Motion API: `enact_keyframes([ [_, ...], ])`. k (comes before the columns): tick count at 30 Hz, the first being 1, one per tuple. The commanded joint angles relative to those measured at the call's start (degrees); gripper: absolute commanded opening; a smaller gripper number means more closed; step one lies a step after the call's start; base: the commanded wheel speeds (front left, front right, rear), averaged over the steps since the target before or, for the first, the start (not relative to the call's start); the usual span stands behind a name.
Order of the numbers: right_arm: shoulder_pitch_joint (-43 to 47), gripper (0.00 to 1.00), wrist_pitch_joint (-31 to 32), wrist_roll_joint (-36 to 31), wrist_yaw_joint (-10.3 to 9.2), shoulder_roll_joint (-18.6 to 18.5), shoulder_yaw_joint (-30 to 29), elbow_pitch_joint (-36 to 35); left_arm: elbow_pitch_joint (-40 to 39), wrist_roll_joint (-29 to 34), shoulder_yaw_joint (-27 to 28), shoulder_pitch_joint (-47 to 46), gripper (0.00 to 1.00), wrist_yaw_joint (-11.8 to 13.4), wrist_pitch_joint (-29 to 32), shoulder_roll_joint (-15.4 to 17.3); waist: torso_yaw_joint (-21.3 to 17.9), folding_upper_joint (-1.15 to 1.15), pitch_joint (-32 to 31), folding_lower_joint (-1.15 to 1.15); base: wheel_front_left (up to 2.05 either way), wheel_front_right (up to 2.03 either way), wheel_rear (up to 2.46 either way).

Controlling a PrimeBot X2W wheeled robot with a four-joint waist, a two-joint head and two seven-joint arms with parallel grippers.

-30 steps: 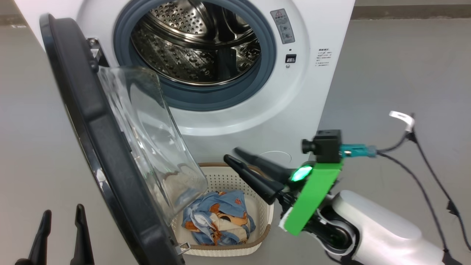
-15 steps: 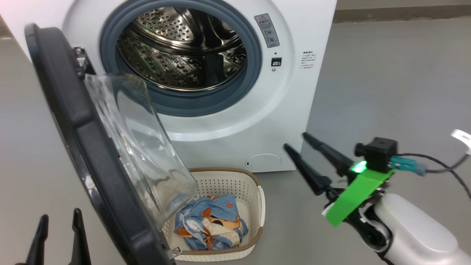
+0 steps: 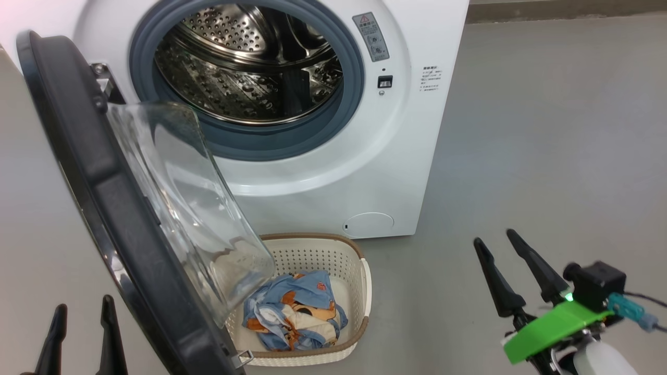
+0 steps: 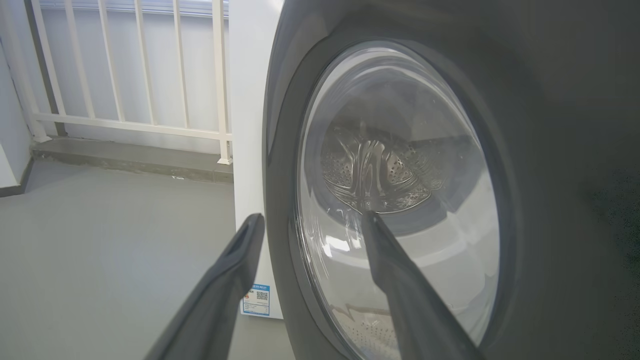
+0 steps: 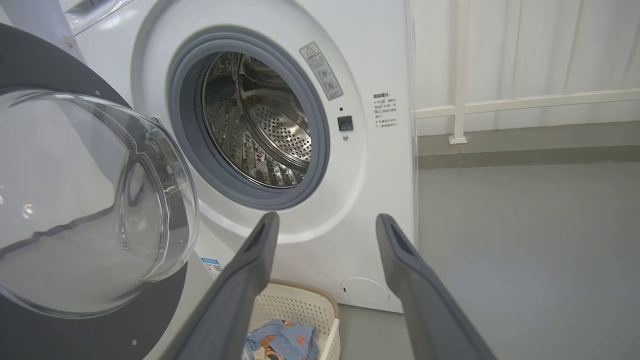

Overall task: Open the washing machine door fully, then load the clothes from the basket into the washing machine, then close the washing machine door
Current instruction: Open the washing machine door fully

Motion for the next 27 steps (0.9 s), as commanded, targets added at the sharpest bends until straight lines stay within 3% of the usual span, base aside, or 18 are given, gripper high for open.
enact_keyframes([
  [1,1.6,1.00,-0.7,-2.3,0.09,0.9,-1.4,-2.2,-1.2,0.7,2.1,-1.5,1.00,-0.1,-0.4,0.7,0.0,0.00,0.1,0.00,0.00,0.00,0.00],
  [13,9.0,1.00,-0.7,-12.2,0.09,8.2,-11.9,-4.7,-0.8,0.4,2.0,-1.8,1.00,-0.1,-0.4,1.7,-0.5,0.00,1.3,0.00,0.00,0.00,0.00],
  [27,12.7,1.00,-0.7,-16.5,0.09,11.3,-15.6,-5.4,-0.2,0.3,2.4,-1.6,1.00,-0.1,-0.4,1.9,-0.2,0.00,1.1,0.00,0.00,0.00,0.00],
])
